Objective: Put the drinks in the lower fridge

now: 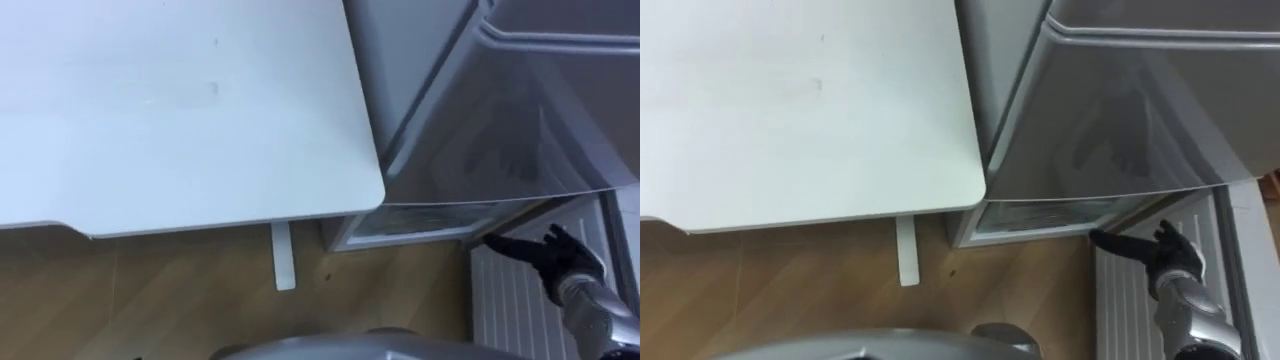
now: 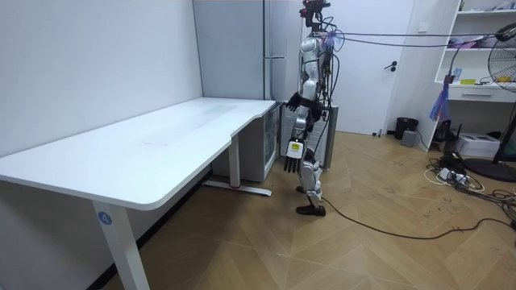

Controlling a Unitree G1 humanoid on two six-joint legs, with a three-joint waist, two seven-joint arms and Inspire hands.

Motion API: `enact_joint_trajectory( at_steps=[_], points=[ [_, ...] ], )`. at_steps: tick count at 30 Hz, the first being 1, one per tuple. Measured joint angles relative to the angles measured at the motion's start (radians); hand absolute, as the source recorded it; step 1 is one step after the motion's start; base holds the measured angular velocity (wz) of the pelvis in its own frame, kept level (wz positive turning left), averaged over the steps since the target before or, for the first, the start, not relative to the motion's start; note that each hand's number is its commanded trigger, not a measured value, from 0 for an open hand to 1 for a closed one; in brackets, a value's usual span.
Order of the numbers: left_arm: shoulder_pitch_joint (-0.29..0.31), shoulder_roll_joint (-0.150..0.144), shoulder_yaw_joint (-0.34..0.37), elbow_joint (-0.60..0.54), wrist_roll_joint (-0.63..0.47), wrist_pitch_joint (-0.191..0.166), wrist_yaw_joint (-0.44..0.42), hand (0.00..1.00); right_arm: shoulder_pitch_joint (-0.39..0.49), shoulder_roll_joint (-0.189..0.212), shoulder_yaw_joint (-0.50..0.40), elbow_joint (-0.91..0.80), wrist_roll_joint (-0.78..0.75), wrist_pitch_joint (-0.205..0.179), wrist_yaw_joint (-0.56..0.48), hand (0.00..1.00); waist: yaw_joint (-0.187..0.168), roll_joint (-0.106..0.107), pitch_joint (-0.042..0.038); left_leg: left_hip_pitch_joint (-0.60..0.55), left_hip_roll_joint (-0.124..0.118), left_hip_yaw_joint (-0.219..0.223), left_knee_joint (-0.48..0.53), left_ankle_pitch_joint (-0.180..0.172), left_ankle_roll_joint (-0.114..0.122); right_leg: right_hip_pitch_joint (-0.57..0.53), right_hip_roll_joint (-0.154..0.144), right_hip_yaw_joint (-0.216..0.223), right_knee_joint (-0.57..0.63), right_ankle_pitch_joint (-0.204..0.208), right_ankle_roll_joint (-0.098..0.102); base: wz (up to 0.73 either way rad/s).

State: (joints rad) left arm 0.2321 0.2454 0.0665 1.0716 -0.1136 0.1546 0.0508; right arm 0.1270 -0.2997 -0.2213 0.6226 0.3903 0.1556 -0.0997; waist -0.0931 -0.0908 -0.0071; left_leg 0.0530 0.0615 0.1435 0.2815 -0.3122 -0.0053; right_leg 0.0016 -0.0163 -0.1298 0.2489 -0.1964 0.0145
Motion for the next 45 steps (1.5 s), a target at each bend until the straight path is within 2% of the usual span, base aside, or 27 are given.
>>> enact_joint_trajectory(
  at_steps=[3,5,11,16,18,23,27,30,32,34,37,40,43,45],
  points=[
    [0.003,0.000,0.017,-0.018,0.000,0.010,-0.005,0.00,0.010,-0.011,-0.027,-0.090,-0.010,-0.001,-0.046,0.00,-0.008,0.009,-0.0059,0.014,-0.003,0.007,-0.018,0.007,0.002,0.002,0.003,0.019,-0.009,0.008,0.000,-0.19],
    [0.003,0.001,0.022,-0.024,0.000,0.010,-0.006,0.00,0.009,-0.014,-0.046,-0.128,-0.022,-0.001,-0.085,0.00,-0.009,0.011,-0.0063,0.023,-0.007,0.011,-0.034,0.016,0.004,0.002,0.001,0.027,-0.010,0.012,0.002,-0.12],
    [0.015,0.002,0.045,-0.029,0.013,0.010,-0.016,0.00,0.013,-0.035,-0.106,-0.235,-0.082,-0.001,-0.181,0.00,-0.018,0.008,0.0027,0.029,-0.009,0.017,-0.046,0.024,0.005,-0.003,0.002,0.039,-0.008,0.013,0.002,-0.03],
    [0.038,0.001,0.093,-0.033,0.034,0.027,-0.015,0.00,0.013,-0.055,-0.199,-0.302,-0.082,0.009,-0.237,0.00,-0.027,0.007,0.0014,0.026,-0.009,0.023,-0.065,0.024,0.005,-0.012,0.004,0.046,-0.009,0.013,0.002,-0.04],
    [0.054,0.001,0.100,-0.055,0.059,0.039,-0.014,0.00,0.011,-0.068,-0.211,-0.310,-0.082,0.012,-0.255,0.00,-0.038,0.008,0.0000,0.028,-0.009,0.023,-0.064,0.024,0.005,-0.011,0.004,0.046,-0.011,0.013,0.002,0.00],
    [0.059,0.004,0.129,-0.107,0.111,0.042,-0.012,0.00,0.008,-0.076,-0.257,-0.269,-0.089,0.014,-0.270,0.00,-0.041,0.004,0.0048,0.028,-0.008,0.021,-0.061,0.025,0.004,-0.012,0.006,0.044,-0.011,0.013,0.002,0.00],
    [0.061,0.005,0.130,-0.139,0.126,0.050,-0.017,0.00,-0.006,-0.087,-0.269,-0.194,-0.077,0.040,-0.259,0.00,-0.041,0.001,0.0052,0.027,-0.008,0.020,-0.061,0.025,0.004,-0.014,0.006,0.046,-0.011,0.013,0.002,0.00],
    [0.072,0.005,0.150,-0.151,0.129,0.059,-0.025,0.00,-0.038,-0.150,-0.275,-0.078,-0.047,0.065,-0.246,0.00,-0.042,0.003,0.0048,0.027,-0.008,0.019,-0.061,0.025,0.004,-0.014,0.006,0.047,-0.011,0.013,0.002,0.00],
    [0.089,0.008,0.171,-0.150,0.147,0.064,-0.027,0.00,-0.061,-0.185,-0.279,-0.026,-0.017,0.066,-0.245,0.00,-0.044,0.006,0.0037,0.027,-0.007,0.018,-0.061,0.025,0.004,-0.013,0.007,0.048,-0.012,0.013,0.002,0.00],
    [0.104,0.013,0.189,-0.149,0.152,0.068,-0.035,0.00,-0.106,-0.256,-0.290,0.081,0.044,0.066,-0.242,0.00,-0.052,0.012,0.0046,0.027,-0.008,0.014,-0.061,0.025,0.004,-0.009,0.006,0.045,-0.013,0.014,0.001,0.05],
    [0.122,0.019,0.189,-0.149,0.156,0.074,-0.043,0.00,-0.163,-0.312,-0.316,0.218,0.064,0.066,-0.233,0.00,-0.065,0.013,0.0060,0.027,-0.007,0.005,-0.066,0.025,0.004,0.001,0.006,0.035,-0.024,0.014,0.001,0.12],
    [0.128,0.019,0.194,-0.149,0.156,0.086,-0.047,0.00,-0.170,-0.343,-0.316,0.292,0.074,0.074,-0.220,0.00,-0.066,0.014,0.0040,0.025,-0.007,-0.009,-0.072,0.028,0.000,0.005,0.005,0.021,-0.028,0.012,-0.001,0.12],
    [0.126,0.024,0.206,-0.149,0.155,0.093,-0.063,0.00,-0.189,-0.372,-0.316,0.378,0.110,0.096,-0.204,0.00,-0.070,0.006,0.0012,0.024,-0.007,-0.011,-0.077,0.039,-0.004,0.003,0.004,0.013,-0.030,0.011,-0.003,0.11],
    [0.127,0.025,0.206,-0.149,0.155,0.098,-0.064,0.00,-0.206,-0.392,-0.316,0.423,0.145,0.098,-0.198,0.00,-0.068,0.003,0.0005,0.023,-0.006,-0.011,-0.077,0.040,-0.005,0.004,0.005,0.013,-0.030,0.011,-0.003,0.06]
  ],
)
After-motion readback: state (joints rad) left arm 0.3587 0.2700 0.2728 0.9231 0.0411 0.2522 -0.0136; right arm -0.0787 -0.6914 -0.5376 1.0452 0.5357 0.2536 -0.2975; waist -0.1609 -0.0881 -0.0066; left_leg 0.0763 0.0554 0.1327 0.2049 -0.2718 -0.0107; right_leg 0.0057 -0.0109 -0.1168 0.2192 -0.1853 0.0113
